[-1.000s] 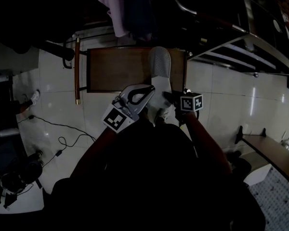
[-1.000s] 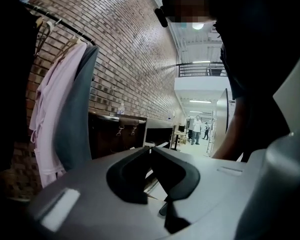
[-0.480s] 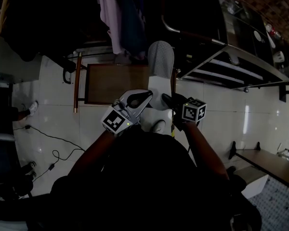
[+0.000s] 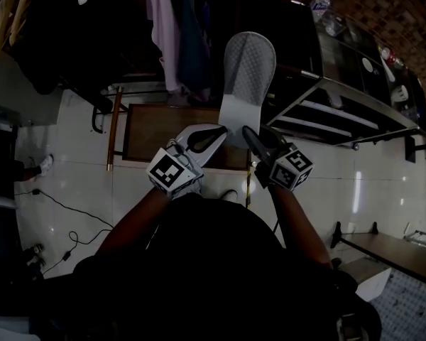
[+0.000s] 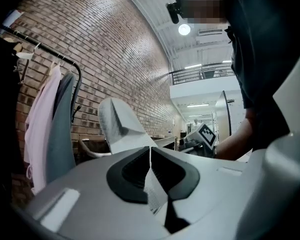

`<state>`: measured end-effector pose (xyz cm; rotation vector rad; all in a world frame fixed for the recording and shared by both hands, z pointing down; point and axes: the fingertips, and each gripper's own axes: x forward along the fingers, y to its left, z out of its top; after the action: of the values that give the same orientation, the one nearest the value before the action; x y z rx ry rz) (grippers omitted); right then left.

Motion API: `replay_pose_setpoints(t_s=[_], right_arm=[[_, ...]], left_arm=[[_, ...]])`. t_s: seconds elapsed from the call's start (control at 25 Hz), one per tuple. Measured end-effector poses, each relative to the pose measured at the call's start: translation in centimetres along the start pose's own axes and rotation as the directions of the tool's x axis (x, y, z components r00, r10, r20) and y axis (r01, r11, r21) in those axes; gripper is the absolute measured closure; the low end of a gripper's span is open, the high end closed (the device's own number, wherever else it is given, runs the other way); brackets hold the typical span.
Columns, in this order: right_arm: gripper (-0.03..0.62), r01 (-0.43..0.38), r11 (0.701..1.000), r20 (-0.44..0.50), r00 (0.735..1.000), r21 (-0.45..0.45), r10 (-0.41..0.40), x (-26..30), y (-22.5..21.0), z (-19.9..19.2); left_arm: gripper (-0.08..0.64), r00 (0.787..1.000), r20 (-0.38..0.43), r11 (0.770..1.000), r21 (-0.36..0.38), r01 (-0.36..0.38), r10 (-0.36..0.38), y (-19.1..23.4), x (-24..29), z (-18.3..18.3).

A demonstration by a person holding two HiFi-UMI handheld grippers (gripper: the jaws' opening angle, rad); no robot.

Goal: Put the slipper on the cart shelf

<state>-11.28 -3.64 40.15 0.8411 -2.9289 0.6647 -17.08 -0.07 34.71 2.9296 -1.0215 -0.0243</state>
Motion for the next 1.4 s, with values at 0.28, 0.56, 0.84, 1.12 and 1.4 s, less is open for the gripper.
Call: replay_pose_setpoints(t_s=[0.28,0.56,0.84,1.12,1.4], right_arm=[[0.526,0.036,0.982,0.118,0.993,-0.188,-0.014,-1.3,2.7,4.8],[0.526,0.065,0.971,0.184,0.983,-0.230,-0.022,-2.2,3.1,5.9],[0.526,0.068,0.966,0.210,0.977,-0.250,-0.015,-2.5,3.3,6.2],[0.526,0.076,0.966,0.220,0.975,-0.248,-0.020,-2.8,3.0,5.9],[0.526,0.097,0.966,0.220,0.974,-0.239,-0.043,-2.8,2.7,5.8]], left_arm=[[0.557,1.000,0.007,1.000,-0.012,0.008,-0.008,-0.4,-0.1,1.0],[0.558,1.000,0.014,1.000,0.000,0.007,-0.007,-0.2,-0.1,0.7],[0.560,1.000,-0.014,1.000,0.002,0.009,-0.009,-0.2,0.2,0.3],[0.560,1.000,0.009,0.999,-0.046,0.002,-0.002,0.3,0.4,0.1],[0.560,1.000,0.004,0.999,-0.026,0.028,-0.028,0.0,0.6,-0.4]])
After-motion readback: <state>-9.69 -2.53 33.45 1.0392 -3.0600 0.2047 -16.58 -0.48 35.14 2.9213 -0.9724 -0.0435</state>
